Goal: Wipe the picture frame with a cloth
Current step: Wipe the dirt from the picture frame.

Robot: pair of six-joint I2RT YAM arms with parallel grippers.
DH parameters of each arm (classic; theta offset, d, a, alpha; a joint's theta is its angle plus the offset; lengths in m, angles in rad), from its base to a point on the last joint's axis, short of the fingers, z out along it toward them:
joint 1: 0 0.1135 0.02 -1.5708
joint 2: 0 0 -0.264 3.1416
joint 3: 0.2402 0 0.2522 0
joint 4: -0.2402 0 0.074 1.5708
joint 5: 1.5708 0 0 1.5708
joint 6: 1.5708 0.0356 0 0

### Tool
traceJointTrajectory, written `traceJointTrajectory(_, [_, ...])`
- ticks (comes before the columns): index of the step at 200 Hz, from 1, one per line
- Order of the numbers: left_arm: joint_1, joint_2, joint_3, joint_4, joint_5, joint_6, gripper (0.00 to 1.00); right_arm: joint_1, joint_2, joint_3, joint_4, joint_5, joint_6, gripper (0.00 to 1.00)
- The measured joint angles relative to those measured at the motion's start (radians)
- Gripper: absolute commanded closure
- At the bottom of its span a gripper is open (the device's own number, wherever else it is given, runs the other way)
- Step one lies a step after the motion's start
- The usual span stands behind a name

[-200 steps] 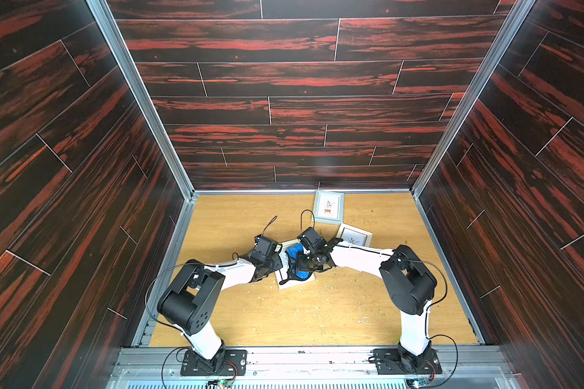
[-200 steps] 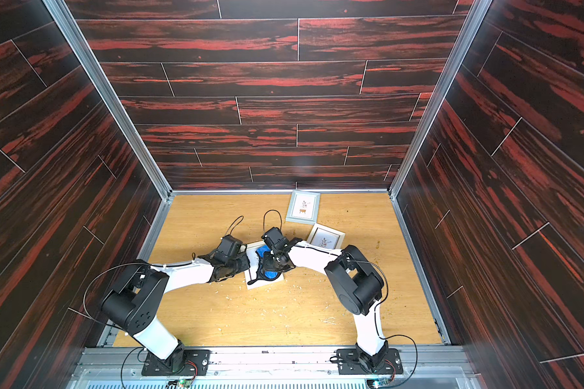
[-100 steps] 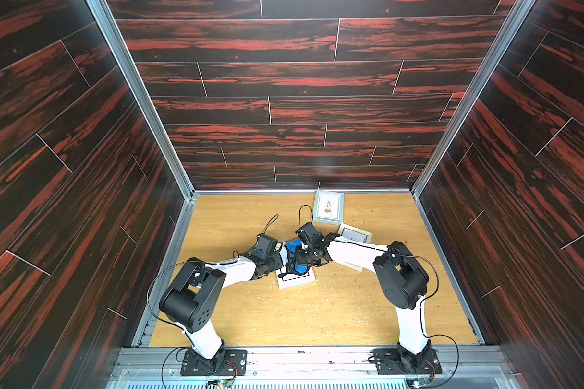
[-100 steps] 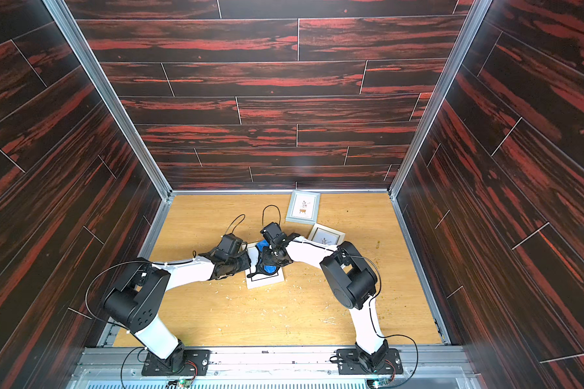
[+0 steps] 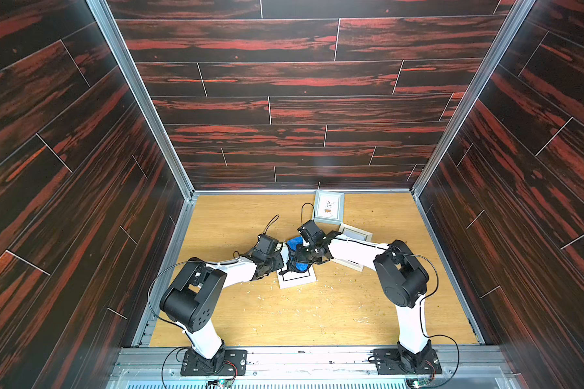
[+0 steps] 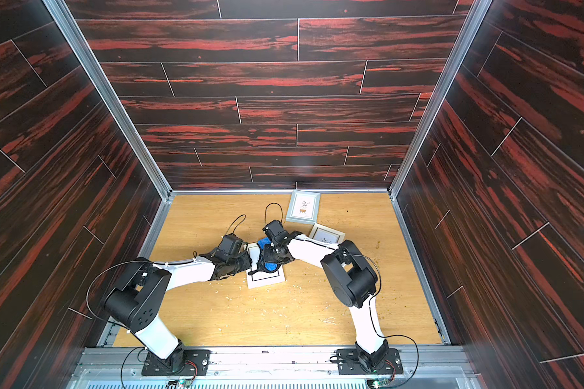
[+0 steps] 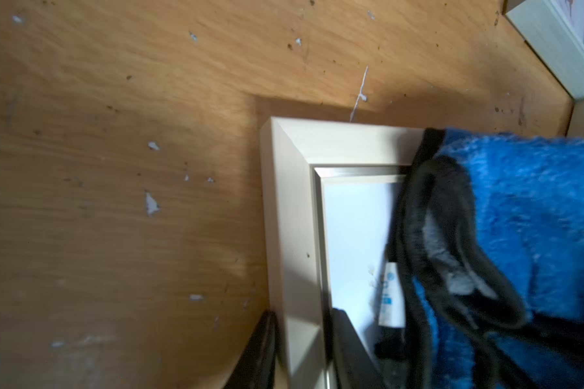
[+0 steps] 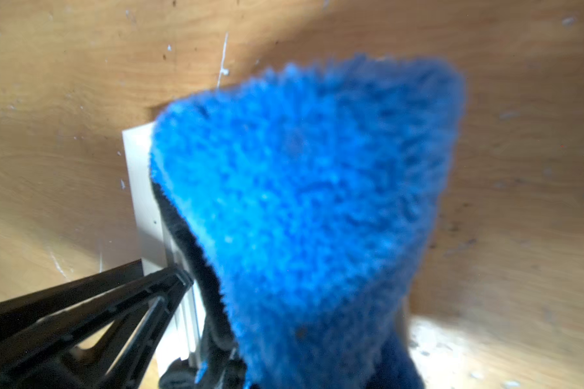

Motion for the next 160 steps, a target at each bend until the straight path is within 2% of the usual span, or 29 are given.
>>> traceJointTrajectory(34, [0.0,0.0,-0.001,0.002,0.005,0.001,0.73,0.034,0.029,0.041,-0.006,0.024,-0.003,1.0])
traceJointTrajectory(84, [0.0,0.004,-0.001,0.015,0.016,0.004,0.73,-0.035,0.005,0.004,0.006,0.006,-0.01,1.0])
traceJointTrajectory(131, [0.0,0.005,-0.001,0.016,0.021,0.005,0.73,0.039,0.087,0.138,-0.044,0.044,-0.021,1.0])
traceJointTrajectory(160, [0.0,0.004,-0.005,0.021,0.021,0.007,0.73,0.002,0.061,0.089,-0.02,0.039,-0.021,1.0])
